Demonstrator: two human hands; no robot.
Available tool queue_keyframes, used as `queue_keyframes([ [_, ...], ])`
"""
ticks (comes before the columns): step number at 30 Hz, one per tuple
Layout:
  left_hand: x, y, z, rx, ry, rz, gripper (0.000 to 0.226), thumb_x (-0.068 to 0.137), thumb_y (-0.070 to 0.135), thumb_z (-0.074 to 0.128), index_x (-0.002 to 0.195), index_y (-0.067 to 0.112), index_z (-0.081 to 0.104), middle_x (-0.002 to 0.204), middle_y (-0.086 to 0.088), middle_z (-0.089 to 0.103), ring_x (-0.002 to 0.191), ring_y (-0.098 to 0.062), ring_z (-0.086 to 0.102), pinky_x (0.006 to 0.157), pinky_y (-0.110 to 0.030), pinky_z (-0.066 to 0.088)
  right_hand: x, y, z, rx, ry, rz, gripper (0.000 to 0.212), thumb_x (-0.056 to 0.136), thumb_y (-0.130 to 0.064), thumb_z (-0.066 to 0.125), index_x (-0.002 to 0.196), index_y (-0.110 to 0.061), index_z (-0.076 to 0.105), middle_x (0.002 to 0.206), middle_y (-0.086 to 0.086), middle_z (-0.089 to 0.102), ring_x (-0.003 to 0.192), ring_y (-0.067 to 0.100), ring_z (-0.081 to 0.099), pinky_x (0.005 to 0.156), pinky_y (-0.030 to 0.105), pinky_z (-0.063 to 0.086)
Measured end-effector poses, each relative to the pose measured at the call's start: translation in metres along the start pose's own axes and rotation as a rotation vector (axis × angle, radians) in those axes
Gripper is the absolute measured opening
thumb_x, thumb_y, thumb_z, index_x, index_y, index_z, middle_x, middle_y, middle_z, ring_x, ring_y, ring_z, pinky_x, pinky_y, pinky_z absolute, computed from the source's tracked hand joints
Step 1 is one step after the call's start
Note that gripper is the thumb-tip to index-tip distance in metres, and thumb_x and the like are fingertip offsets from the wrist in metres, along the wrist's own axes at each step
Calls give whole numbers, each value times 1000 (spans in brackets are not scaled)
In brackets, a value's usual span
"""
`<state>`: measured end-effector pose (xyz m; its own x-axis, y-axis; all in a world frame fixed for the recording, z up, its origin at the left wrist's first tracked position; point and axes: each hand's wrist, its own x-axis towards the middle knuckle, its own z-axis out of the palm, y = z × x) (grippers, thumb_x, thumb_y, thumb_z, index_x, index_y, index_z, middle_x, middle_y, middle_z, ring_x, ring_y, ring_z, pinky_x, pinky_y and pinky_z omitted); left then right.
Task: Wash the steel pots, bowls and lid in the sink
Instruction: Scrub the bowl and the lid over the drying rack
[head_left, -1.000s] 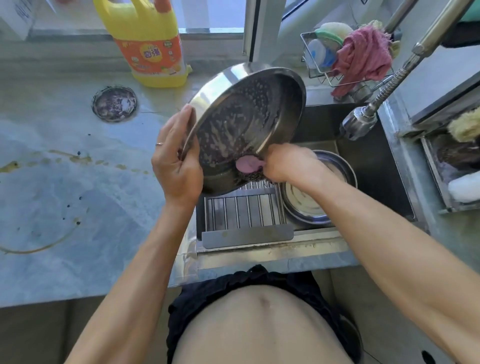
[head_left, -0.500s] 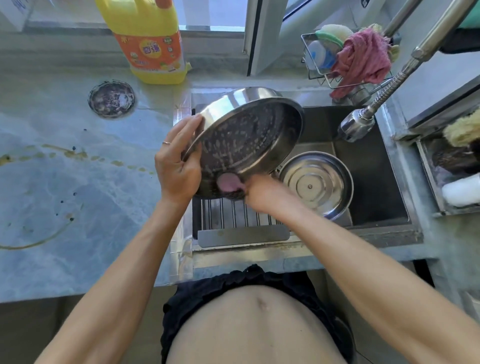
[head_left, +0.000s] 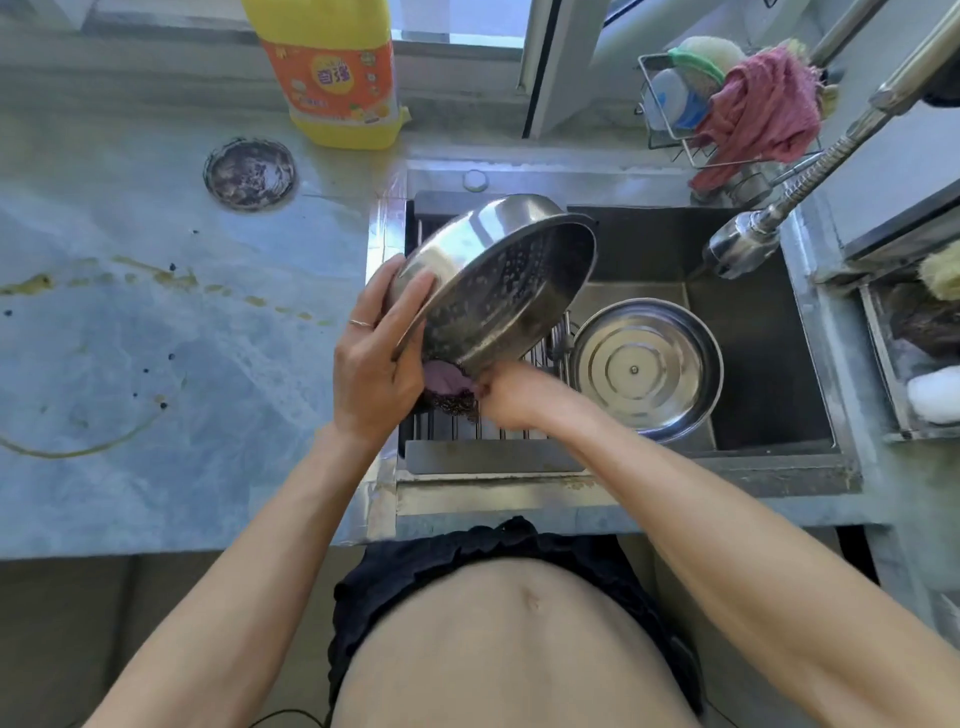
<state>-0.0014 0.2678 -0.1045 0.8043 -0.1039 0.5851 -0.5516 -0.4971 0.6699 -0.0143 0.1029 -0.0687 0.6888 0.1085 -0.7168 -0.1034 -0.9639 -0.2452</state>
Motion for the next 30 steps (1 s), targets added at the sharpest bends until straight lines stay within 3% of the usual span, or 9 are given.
queue_keyframes([
  [5,-49,4,-10,30,-82,-360,67,98,4,58,158,4,28,155,-17,42,141,-12,39,109,-8,33,-5,51,-6,-72,222,215,35,95,-15,42,126,-13,57,120,15,62,103,34,62,73,36,44],
  [9,-73,10,-10,54,-212,-585,88,94,23,53,162,35,-1,138,-21,57,99,-20,60,77,-24,40,-9,22,0,-128,161,156,36,94,-8,43,128,-9,55,124,15,60,110,34,60,76,36,43],
  [12,-45,12,-14,91,-134,-421,82,90,6,52,161,31,19,142,-17,57,105,-22,59,75,-27,42,-12,17,14,-97,59,83,31,97,-17,47,126,-9,54,121,13,60,106,33,62,78,38,49],
  [15,-21,8,-22,236,-90,-222,70,90,-1,58,153,24,39,147,-10,57,105,-24,61,68,-34,48,-9,37,5,-129,167,140,31,96,-15,44,123,-9,57,118,14,64,102,33,64,79,38,51],
  [18,-36,9,-18,173,-37,-416,66,97,14,62,157,22,35,146,-9,57,117,-19,57,79,-39,53,-7,36,2,-181,202,165,36,94,-8,40,125,-9,57,119,15,63,104,34,63,74,35,42],
  [21,-66,17,-6,107,-165,-728,94,95,20,68,165,24,5,135,-13,62,112,-35,63,82,-40,50,-13,12,19,-131,99,62,33,94,-7,41,124,-7,57,113,13,63,87,29,58,70,36,43],
  [23,-69,20,-5,86,-178,-748,95,96,13,63,165,26,-2,115,-16,69,95,-37,67,76,-44,52,-12,16,22,-124,68,31,31,96,-9,42,123,-7,56,112,13,63,87,29,58,72,37,47],
  [26,-48,17,-14,124,-175,-631,85,95,9,58,164,26,10,98,-5,65,78,-27,60,66,-41,46,-4,42,3,-199,174,114,33,96,-11,39,125,-9,56,120,15,62,105,34,62,80,39,47],
  [30,-55,29,-8,6,-72,-691,76,101,17,57,164,24,16,99,9,61,85,-19,60,70,-34,45,-7,20,10,-226,149,62,36,94,-7,41,127,-8,56,123,15,61,107,34,62,75,36,45],
])
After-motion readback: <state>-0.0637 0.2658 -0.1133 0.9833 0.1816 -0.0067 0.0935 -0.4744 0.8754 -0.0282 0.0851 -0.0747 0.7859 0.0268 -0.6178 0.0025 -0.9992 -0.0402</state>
